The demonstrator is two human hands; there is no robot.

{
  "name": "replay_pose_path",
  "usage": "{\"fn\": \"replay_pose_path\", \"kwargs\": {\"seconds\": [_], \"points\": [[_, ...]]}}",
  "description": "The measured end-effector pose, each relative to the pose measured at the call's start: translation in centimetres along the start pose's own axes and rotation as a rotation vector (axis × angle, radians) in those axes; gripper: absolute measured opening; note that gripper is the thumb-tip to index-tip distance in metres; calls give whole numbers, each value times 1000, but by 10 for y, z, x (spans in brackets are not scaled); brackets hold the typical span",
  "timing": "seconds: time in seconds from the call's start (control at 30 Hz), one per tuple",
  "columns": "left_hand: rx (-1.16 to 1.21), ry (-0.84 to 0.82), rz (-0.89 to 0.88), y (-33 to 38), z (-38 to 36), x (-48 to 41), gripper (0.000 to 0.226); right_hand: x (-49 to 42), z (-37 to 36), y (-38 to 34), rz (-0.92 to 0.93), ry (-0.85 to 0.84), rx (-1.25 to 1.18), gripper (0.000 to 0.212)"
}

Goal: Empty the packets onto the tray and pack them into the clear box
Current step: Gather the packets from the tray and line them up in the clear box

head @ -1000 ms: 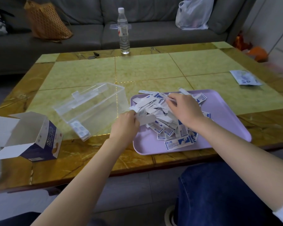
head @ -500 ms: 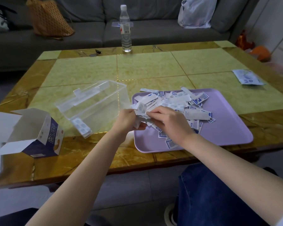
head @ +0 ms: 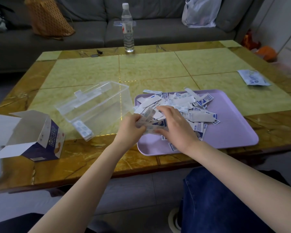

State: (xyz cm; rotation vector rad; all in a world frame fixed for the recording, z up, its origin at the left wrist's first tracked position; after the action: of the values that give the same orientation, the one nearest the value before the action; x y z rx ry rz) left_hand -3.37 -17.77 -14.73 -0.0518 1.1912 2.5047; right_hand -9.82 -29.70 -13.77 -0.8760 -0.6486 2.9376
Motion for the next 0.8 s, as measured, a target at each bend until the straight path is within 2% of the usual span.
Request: {"fn": "replay_pose_path", "kwargs": {"seconds": [0.07,0.13,0.2,0.27,0.33,0.43,0.53,0.6,0.7,0.8], "points": [[-3,29,-49,2,2,6,15,4,-8,9,-126,-126,11,67],[-21,20,-89,2,-1,11,16,10,-16,13,-163,-208,47,53],[-80,-21,-135,0,-7,16,15,14,-18,13,-152,-183,59,38],[-156,-83,-201,-1,-16,22,24,18,-20,12,-145,-168,52,33],[-276,-140,-251,-4,-25,26,31,22,-24,11,-146,-181,28,36],[-503,-154,-316,-7,-34,27,39,25,-27,13,-228,-220,-56,51],[-615,-126,-380,-5,-37,27,32,25,-27,15,-314,-241,-149,63],[-604,-124,-410,-2,-38,26,24,25,-27,13,-311,-240,-183,62],[-410,-138,-390,4,-38,24,19,23,-22,8,-269,-177,-189,53],[-218,-162,-345,11,-37,27,29,24,-21,7,-230,-141,-147,41]]}}
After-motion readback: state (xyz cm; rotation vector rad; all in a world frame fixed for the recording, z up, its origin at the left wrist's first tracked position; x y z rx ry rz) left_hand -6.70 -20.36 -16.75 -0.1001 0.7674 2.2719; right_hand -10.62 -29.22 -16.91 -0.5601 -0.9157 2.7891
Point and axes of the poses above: each hand's wrist, its own x-axis away from the middle knuckle, its own z-axis out of the back of the hand, y = z × x, the point moved 7 cm from there along -x, towards the middle knuckle, and after that the axes turned 14 degrees about y, right-handed, at the moved point
